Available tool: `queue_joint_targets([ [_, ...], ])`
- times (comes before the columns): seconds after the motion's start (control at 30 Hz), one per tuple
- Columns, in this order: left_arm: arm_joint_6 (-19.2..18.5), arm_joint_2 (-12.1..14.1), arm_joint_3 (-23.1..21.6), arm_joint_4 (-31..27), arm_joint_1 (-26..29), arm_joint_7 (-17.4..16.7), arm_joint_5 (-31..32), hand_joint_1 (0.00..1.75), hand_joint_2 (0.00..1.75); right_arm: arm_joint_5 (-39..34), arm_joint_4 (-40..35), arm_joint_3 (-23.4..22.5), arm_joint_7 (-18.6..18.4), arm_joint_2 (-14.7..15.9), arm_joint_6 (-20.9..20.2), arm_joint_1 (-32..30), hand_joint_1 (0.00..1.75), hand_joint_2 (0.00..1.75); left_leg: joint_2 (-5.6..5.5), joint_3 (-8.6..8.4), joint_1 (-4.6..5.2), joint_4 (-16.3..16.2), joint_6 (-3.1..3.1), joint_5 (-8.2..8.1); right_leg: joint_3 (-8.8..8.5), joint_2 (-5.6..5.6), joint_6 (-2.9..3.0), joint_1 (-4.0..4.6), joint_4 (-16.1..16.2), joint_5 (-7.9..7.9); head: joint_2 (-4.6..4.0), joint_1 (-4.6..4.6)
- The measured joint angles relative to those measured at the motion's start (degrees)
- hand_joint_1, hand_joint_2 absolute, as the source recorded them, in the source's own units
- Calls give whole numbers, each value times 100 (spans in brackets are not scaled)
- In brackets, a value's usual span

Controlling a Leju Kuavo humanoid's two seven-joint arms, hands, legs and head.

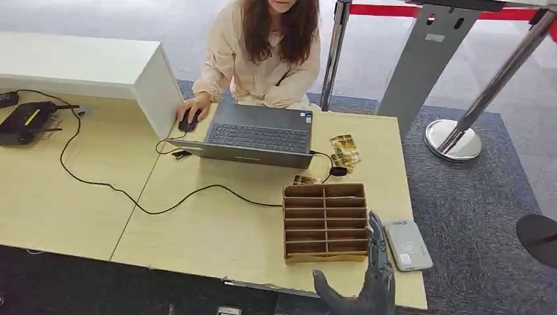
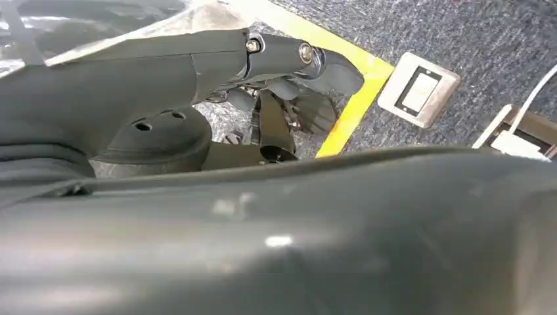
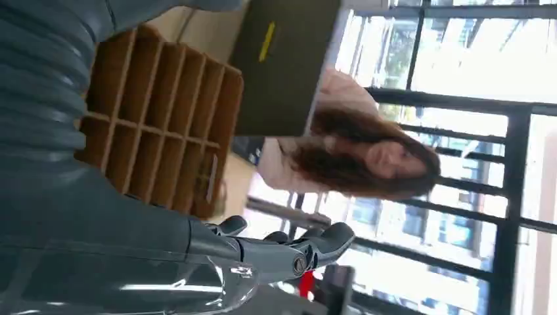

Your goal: Pass the card to the sensor for recognition and then transmit it.

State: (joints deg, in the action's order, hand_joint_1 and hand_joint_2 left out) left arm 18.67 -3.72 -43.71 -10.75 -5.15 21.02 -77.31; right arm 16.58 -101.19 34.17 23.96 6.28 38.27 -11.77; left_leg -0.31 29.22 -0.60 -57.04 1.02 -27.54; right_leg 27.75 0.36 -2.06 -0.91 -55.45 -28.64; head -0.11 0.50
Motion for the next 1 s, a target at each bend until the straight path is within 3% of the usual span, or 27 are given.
queue_joint_targets([
  [0.13, -48, 26, 0, 0, 3, 0, 17, 0, 0, 1372, -466, -509, -520, -190, 2, -144, 0, 175, 1, 0, 1, 0, 0, 0, -1, 0, 0, -1, 0, 0, 0, 0],
  [0.27, -92, 70, 0, 0, 3, 0, 35, 0, 0, 2743, -853, -873, -1435, -215, 5, -145, 0, 175, 2, -2, 2, 0, 0, 1, -5, 0, -1, -2, 1, 2, 0, 0],
  [0.4, -149, 123, 0, 0, 1, 0, 74, 0, 0, 3645, -1267, -978, -2841, 182, -15, 84, 0, 175, 3, -4, 6, 0, -1, 1, -7, 0, -3, -7, 1, 4, 0, 0],
  [0.5, -190, 160, 0, 0, 1, -15, 96, 0, 0, 3789, -1559, -1012, -3471, 580, -251, 348, 0, 175, 3, -5, 7, -2, -1, 1, -7, 0, -5, -8, 2, 5, 0, 0],
  [0.67, -240, 201, -2, 0, 1, -15, 131, 0, 0, 3949, -1870, -1107, -3771, 1102, -892, 716, 0, 175, 2, -6, 6, -2, -1, 1, -7, 0, -5, -9, 1, 5, 0, 2],
  [0.9, -380, 236, -28, 0, -4, -52, 269, 0, 0, 4939, -2077, -1059, -4059, 1746, -2972, 1615, 0, 175, 1, -6, 5, -2, -1, 2, -8, 1, -5, -8, -1, 5, 0, 0],
  [1.0, -433, 249, -46, 0, -3, -52, 291, 0, 0, 4978, -2073, -925, -4068, 1886, -3404, 1996, 0, 175, 2, -6, 5, -2, 0, 2, -8, 1, -5, -7, -4, 5, 0, 2],
])
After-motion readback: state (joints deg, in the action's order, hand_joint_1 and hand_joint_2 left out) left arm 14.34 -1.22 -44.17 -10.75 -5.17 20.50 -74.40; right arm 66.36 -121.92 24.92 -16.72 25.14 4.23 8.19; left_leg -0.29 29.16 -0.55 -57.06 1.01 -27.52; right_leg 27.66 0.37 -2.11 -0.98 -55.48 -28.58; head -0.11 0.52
